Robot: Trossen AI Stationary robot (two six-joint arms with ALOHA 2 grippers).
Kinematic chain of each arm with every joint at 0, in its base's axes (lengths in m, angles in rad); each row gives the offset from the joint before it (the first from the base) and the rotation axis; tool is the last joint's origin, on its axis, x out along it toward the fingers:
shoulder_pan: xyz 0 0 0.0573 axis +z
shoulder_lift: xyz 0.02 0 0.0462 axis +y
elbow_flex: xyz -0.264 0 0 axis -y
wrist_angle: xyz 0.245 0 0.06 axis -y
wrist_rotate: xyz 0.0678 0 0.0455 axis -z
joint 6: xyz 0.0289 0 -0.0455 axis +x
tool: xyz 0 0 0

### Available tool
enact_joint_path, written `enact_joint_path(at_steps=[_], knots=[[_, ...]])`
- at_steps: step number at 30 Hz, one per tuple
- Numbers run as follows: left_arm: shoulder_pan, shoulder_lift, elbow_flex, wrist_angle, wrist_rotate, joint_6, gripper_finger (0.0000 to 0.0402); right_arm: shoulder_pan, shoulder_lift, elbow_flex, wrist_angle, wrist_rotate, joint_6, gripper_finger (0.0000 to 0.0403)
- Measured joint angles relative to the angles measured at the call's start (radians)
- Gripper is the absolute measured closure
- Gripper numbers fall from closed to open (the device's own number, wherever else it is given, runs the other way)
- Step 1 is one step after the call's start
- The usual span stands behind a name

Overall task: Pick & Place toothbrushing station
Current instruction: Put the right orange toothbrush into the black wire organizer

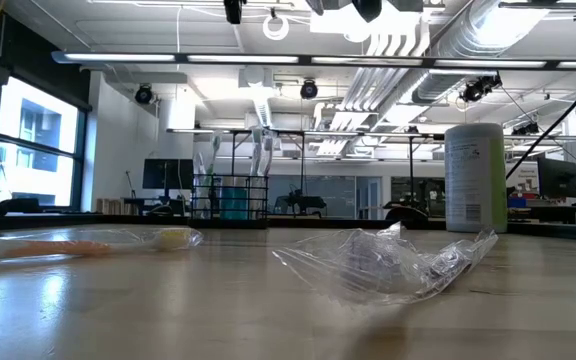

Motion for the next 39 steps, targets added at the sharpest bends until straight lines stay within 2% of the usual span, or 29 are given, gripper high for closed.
enact_joint_path(at_steps=[4,10,12,16,18,28,33,39], knots=[[0.0,0.0,0.0,0.0,0.001,0.027,0.026,0.0,0.0,0.0,-0.001,0.0,0.004,0.0385],[0.0,0.0,0.0,-0.001,0.002,0.03,0.0362,0.0,0.0,0.0,-0.002,0.003,0.005,0.0385],[-0.001,-0.001,0.0,-0.001,0.006,0.041,0.0385,0.0,0.0,0.0,-0.004,0.004,0.004,0.0385],[-0.001,-0.001,0.0,-0.001,0.007,0.031,0.038,-0.001,0.0,0.0,-0.006,-0.005,0.006,0.0384],[-0.001,-0.001,0.0,-0.002,0.01,0.021,0.0383,-0.007,0.0,0.0,-0.009,-0.012,0.007,0.0368],[0.001,-0.001,-0.001,-0.012,0.009,0.02,0.039,-0.012,-0.001,0.0,-0.052,0.014,0.031,0.0211],[0.0,-0.002,-0.001,-0.017,-0.033,0.018,0.039,-0.011,-0.053,0.0,-0.114,0.106,0.01,0.0156],[0.011,-0.017,-0.001,-0.061,-0.122,0.048,0.039,0.025,-0.116,0.0,-0.155,0.297,-0.128,0.0129]])
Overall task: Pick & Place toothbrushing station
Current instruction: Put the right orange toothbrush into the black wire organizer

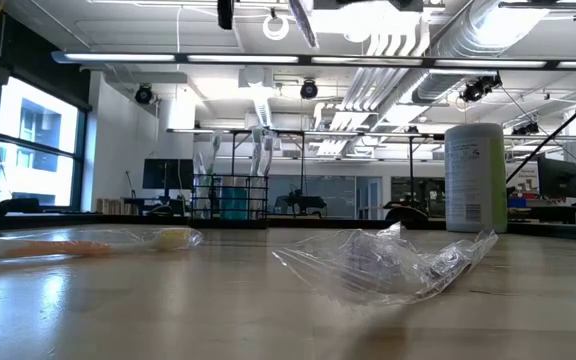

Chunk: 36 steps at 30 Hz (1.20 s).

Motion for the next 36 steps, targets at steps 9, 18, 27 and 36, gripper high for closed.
enact_joint_path(at_steps=[9,18,27,36], knots=[[0.138,-0.133,0.0,-0.237,-0.271,-0.029,0.039,-0.01,-0.098,0.0,-0.144,0.086,-0.08,0.0132],[0.357,-0.195,0.0,-0.471,-0.389,-0.138,0.039,-0.065,-0.132,0.0,-0.272,0.04,-0.093,0.0132],[0.524,-0.195,-0.09,-0.418,-0.338,-0.138,0.039,-0.184,-0.133,0.0,-0.278,-0.053,-0.177,0.0132],[0.63,-0.138,-0.097,-0.398,-0.321,-0.053,0.039,-0.357,-0.12,0.0,-0.232,-0.261,-0.208,0.0132]])
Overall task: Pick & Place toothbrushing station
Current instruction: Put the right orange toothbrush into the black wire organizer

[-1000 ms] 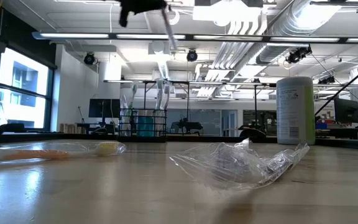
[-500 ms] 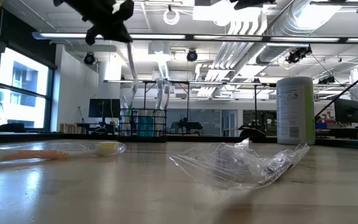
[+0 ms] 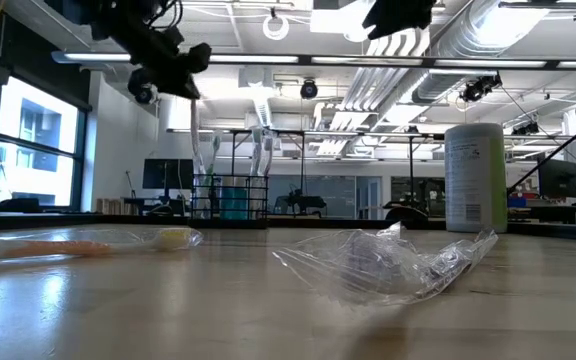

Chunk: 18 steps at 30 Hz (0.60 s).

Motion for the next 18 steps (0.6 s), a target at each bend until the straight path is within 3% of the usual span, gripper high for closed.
enact_joint_path(at_steps=[6,18], knots=[[0.068,0.084,0.0,0.078,0.102,0.031,0.039,-0.083,0.0,0.0,0.019,-0.064,-0.007,0.0132],[0.068,0.183,0.0,0.137,0.099,0.081,0.039,-0.142,0.0,-0.003,0.024,-0.088,-0.034,0.0132]])
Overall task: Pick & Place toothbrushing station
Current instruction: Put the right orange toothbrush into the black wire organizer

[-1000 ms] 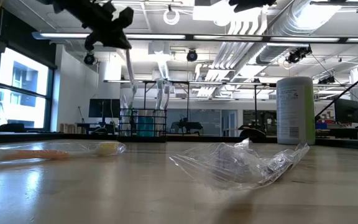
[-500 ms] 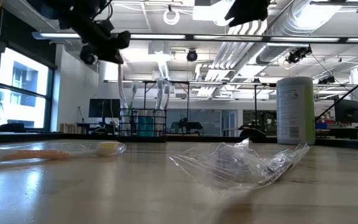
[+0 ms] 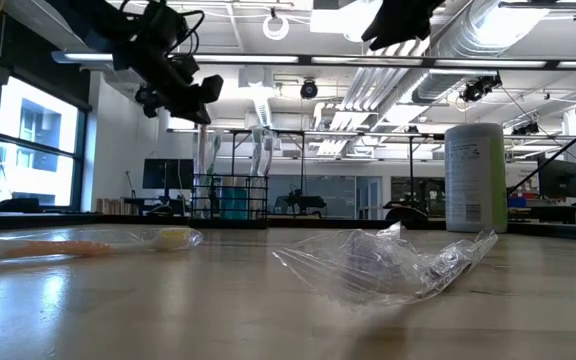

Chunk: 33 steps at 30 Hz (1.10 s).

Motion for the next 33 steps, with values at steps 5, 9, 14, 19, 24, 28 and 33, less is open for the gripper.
enact_joint_path(at_steps=[5,9,14,19,24,28,33], knots=[[0.0,0.02,0.0,-0.001,-0.006,0.029,0.039,0.0,0.0,-0.027,0.016,-0.023,0.005,0.0132],[0.0,0.036,0.0,-0.017,-0.006,0.022,0.039,-0.004,0.0,-0.036,0.023,-0.031,0.009,0.0132],[-0.003,0.044,0.0,-0.052,-0.004,0.017,0.039,-0.006,0.0,-0.036,0.017,-0.041,0.011,0.0132],[-0.002,0.044,0.0,-0.062,0.012,-0.004,0.039,-0.006,0.0,-0.036,0.014,-0.043,0.011,0.0132],[-0.003,0.053,0.0,-0.086,0.029,-0.009,0.039,-0.006,0.0,-0.036,0.025,-0.043,0.011,0.0132],[-0.002,0.084,0.001,-0.099,0.059,-0.054,0.039,-0.006,0.0,-0.036,0.04,-0.043,0.011,0.0132],[-0.002,0.127,0.001,-0.092,0.068,-0.059,0.039,-0.006,0.0,-0.036,0.044,-0.043,0.013,0.0132]])
